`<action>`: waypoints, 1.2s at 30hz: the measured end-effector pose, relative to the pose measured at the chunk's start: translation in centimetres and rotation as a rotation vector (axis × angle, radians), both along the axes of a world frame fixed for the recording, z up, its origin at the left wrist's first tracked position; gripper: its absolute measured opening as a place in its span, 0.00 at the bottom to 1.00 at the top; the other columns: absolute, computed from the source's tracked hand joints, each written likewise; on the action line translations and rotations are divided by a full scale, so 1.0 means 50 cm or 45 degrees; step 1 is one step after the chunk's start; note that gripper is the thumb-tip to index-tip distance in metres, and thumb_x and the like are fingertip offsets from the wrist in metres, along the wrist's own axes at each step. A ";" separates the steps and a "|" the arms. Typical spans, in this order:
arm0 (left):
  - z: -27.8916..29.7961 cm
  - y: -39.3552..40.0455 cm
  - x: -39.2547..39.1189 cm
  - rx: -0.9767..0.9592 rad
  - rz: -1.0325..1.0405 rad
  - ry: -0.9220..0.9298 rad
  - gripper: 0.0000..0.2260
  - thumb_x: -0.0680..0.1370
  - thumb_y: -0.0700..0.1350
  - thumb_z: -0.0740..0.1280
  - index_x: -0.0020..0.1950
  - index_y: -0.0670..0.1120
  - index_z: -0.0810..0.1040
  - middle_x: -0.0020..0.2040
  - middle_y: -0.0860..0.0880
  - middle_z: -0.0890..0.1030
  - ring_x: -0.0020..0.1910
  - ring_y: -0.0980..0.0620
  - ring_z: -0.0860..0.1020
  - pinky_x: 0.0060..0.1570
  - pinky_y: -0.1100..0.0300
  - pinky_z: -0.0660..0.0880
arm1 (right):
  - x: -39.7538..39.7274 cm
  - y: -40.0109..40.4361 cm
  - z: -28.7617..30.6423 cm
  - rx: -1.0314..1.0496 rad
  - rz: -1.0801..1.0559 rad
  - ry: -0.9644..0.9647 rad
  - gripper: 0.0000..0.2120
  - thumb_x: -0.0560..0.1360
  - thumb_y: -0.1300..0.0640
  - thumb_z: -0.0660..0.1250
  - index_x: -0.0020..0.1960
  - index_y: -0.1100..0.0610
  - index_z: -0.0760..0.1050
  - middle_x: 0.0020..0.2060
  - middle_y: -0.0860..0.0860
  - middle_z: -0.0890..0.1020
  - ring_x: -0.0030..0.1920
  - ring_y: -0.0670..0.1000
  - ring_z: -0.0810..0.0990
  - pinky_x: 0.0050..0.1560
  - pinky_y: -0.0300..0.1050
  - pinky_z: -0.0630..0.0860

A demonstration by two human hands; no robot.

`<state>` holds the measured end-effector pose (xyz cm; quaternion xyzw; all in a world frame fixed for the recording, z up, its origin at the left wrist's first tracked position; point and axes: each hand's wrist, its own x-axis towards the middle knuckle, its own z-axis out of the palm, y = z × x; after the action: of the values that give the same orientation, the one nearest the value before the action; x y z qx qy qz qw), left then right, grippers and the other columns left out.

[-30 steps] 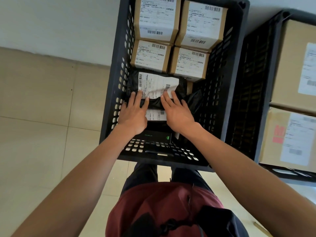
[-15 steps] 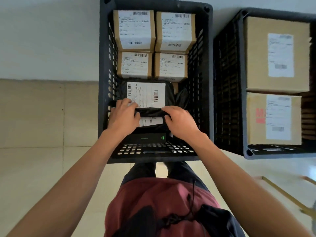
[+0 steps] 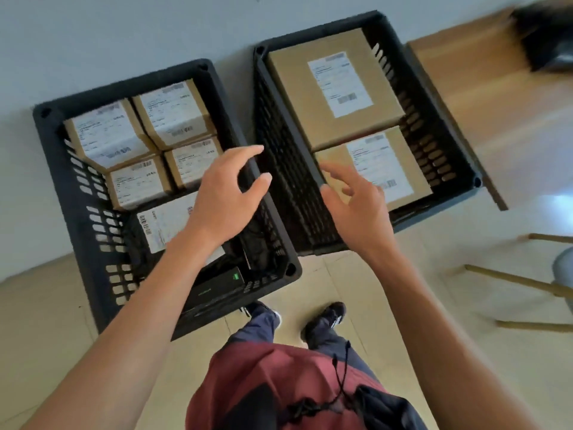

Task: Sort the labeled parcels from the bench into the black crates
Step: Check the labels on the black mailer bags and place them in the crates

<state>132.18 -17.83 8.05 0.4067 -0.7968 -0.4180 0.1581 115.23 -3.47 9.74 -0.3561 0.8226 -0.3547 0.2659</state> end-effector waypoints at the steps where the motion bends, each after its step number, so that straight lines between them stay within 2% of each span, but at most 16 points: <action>1: 0.014 0.015 -0.035 -0.012 -0.047 0.012 0.21 0.83 0.50 0.67 0.76 0.53 0.73 0.73 0.56 0.75 0.73 0.56 0.70 0.71 0.44 0.72 | -0.025 0.024 0.005 -0.018 -0.043 0.011 0.17 0.83 0.54 0.66 0.71 0.47 0.77 0.59 0.39 0.79 0.61 0.42 0.77 0.67 0.44 0.73; 3: 0.036 0.051 -0.103 -0.027 -0.140 0.014 0.22 0.82 0.51 0.67 0.77 0.52 0.73 0.73 0.55 0.75 0.73 0.56 0.70 0.71 0.45 0.72 | -0.073 0.078 0.017 -0.050 -0.111 0.027 0.16 0.83 0.52 0.67 0.71 0.48 0.77 0.61 0.37 0.79 0.63 0.38 0.75 0.69 0.45 0.74; 5: 0.053 0.095 -0.171 -0.038 -0.226 0.003 0.23 0.82 0.54 0.67 0.77 0.53 0.72 0.73 0.55 0.75 0.74 0.56 0.70 0.71 0.44 0.72 | -0.122 0.138 0.029 -0.065 -0.156 0.037 0.18 0.83 0.53 0.68 0.72 0.48 0.76 0.66 0.39 0.79 0.63 0.43 0.78 0.67 0.49 0.77; 7: 0.063 0.134 -0.229 -0.032 -0.298 -0.020 0.24 0.82 0.54 0.68 0.77 0.53 0.71 0.73 0.55 0.75 0.73 0.55 0.71 0.72 0.45 0.71 | -0.166 0.193 0.034 -0.068 -0.185 0.052 0.20 0.82 0.55 0.68 0.74 0.48 0.74 0.69 0.45 0.80 0.53 0.48 0.83 0.56 0.52 0.82; 9: 0.074 0.185 -0.294 -0.011 -0.378 -0.046 0.24 0.82 0.52 0.69 0.78 0.52 0.71 0.72 0.53 0.76 0.70 0.53 0.74 0.71 0.47 0.72 | -0.220 0.256 0.041 -0.081 -0.231 0.078 0.21 0.82 0.56 0.69 0.74 0.49 0.74 0.65 0.47 0.82 0.42 0.41 0.79 0.45 0.44 0.79; 10: 0.081 0.211 -0.326 -0.003 -0.410 -0.046 0.24 0.81 0.52 0.69 0.77 0.51 0.72 0.72 0.52 0.76 0.70 0.52 0.75 0.72 0.47 0.72 | -0.245 0.287 0.047 -0.086 -0.258 0.086 0.21 0.82 0.56 0.69 0.74 0.48 0.74 0.64 0.48 0.82 0.42 0.38 0.76 0.45 0.40 0.76; 11: 0.085 0.235 -0.357 -0.011 -0.441 -0.049 0.25 0.81 0.52 0.69 0.77 0.50 0.72 0.73 0.52 0.76 0.71 0.52 0.74 0.72 0.46 0.72 | -0.269 0.317 0.053 -0.080 -0.292 0.090 0.21 0.82 0.56 0.68 0.74 0.48 0.74 0.66 0.47 0.82 0.48 0.37 0.76 0.50 0.39 0.74; 13: 0.097 0.284 -0.417 -0.071 -0.512 -0.067 0.24 0.81 0.53 0.68 0.77 0.52 0.71 0.74 0.52 0.75 0.73 0.53 0.71 0.72 0.44 0.71 | -0.314 0.376 0.068 -0.065 -0.358 0.090 0.21 0.83 0.56 0.68 0.75 0.48 0.73 0.69 0.45 0.79 0.61 0.40 0.74 0.60 0.40 0.72; 16: 0.113 0.355 -0.501 -0.120 -0.593 -0.090 0.24 0.83 0.53 0.68 0.78 0.54 0.70 0.76 0.54 0.73 0.71 0.56 0.71 0.73 0.47 0.71 | -0.374 0.459 0.083 -0.066 -0.439 0.085 0.20 0.83 0.56 0.68 0.74 0.49 0.74 0.66 0.40 0.78 0.61 0.37 0.70 0.59 0.35 0.69; 19: 0.122 0.418 -0.579 -0.146 -0.650 -0.073 0.24 0.82 0.51 0.68 0.78 0.52 0.71 0.74 0.53 0.74 0.68 0.49 0.75 0.70 0.46 0.73 | -0.429 0.538 0.083 -0.046 -0.522 0.089 0.21 0.83 0.55 0.68 0.75 0.49 0.73 0.71 0.43 0.77 0.67 0.44 0.73 0.64 0.42 0.70; 21: 0.120 0.454 -0.627 -0.147 -0.706 -0.056 0.23 0.82 0.50 0.69 0.78 0.52 0.72 0.74 0.53 0.75 0.71 0.52 0.73 0.71 0.47 0.73 | -0.461 0.586 0.082 -0.039 -0.566 0.086 0.22 0.83 0.54 0.68 0.76 0.48 0.73 0.72 0.45 0.77 0.71 0.51 0.74 0.70 0.49 0.71; 23: 0.119 0.490 -0.672 -0.150 -0.759 -0.052 0.24 0.82 0.51 0.69 0.78 0.52 0.71 0.74 0.54 0.75 0.72 0.56 0.72 0.71 0.49 0.73 | -0.491 0.629 0.087 -0.042 -0.613 0.079 0.21 0.83 0.54 0.68 0.75 0.47 0.73 0.72 0.46 0.77 0.72 0.53 0.73 0.73 0.53 0.71; 32: 0.114 0.580 -0.849 -0.132 -0.945 -0.053 0.24 0.82 0.52 0.68 0.78 0.53 0.70 0.75 0.53 0.74 0.74 0.53 0.70 0.73 0.45 0.71 | -0.614 0.735 0.102 0.014 -0.802 0.098 0.23 0.83 0.54 0.68 0.77 0.49 0.71 0.71 0.49 0.78 0.73 0.53 0.72 0.73 0.51 0.68; 36: 0.108 0.587 -0.944 -0.101 -1.007 -0.036 0.24 0.82 0.52 0.69 0.78 0.52 0.71 0.75 0.53 0.74 0.73 0.54 0.71 0.72 0.46 0.71 | -0.678 0.743 0.097 0.046 -0.846 0.092 0.23 0.83 0.56 0.68 0.77 0.50 0.71 0.71 0.50 0.78 0.74 0.51 0.71 0.69 0.40 0.64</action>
<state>84.98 11.53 13.47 0.0678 -0.9096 -0.4098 -0.0104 81.33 33.68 14.57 -0.0761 0.9088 -0.3945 0.1127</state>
